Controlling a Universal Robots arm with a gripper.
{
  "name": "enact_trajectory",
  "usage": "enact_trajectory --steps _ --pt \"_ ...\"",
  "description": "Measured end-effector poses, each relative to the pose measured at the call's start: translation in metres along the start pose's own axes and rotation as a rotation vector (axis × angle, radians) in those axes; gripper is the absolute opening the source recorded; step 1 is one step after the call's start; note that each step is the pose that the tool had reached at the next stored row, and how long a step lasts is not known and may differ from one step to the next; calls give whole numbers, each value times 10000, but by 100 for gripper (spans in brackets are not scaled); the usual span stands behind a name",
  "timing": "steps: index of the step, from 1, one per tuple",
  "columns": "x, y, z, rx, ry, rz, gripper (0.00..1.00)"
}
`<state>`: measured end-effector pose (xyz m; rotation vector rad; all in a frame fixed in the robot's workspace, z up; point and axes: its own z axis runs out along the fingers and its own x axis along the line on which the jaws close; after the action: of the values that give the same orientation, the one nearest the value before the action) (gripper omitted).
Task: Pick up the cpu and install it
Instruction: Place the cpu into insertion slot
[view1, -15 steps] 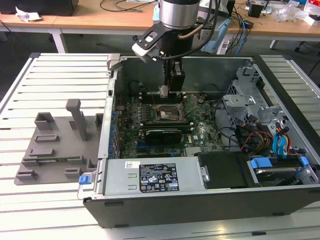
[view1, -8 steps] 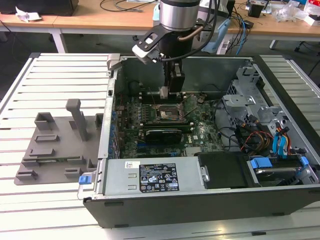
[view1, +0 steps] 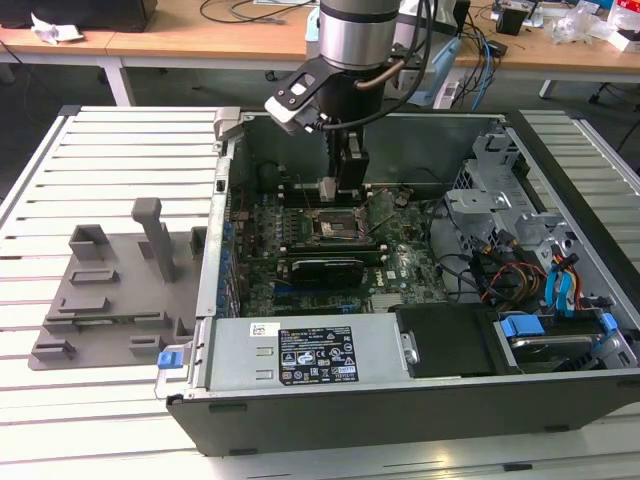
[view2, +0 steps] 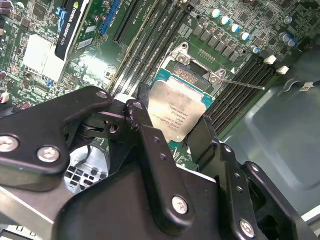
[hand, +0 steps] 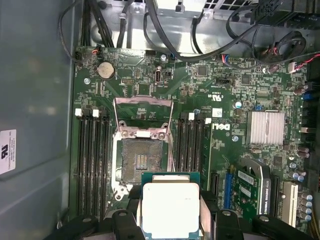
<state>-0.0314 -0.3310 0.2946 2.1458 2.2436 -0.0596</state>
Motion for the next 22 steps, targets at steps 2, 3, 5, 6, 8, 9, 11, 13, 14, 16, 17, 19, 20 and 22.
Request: enact_trajectory --steps 2,3,5,6,8,9,11,13,14,16,17,19,20,22 --pt "1 0 17 0 0 0 55" --pt "1 0 24 0 0 0 55" --pt "3 0 55 0 1 0 55" --pt "4 0 66 0 1 0 55" --pt "5 0 90 0 0 0 55" --pt "5 0 98 0 0 1 55" --pt "6 0 112 0 0 0 55" --pt "7 0 137 0 0 0 55" --pt "8 0 143 0 0 1 55" --pt "8 0 153 0 0 0 55" --pt "8 0 157 0 0 0 55" --pt "10 0 181 0 0 0 55" --pt "10 1 196 0 0 0 55" --pt "11 1 214 -1 0 0 55"
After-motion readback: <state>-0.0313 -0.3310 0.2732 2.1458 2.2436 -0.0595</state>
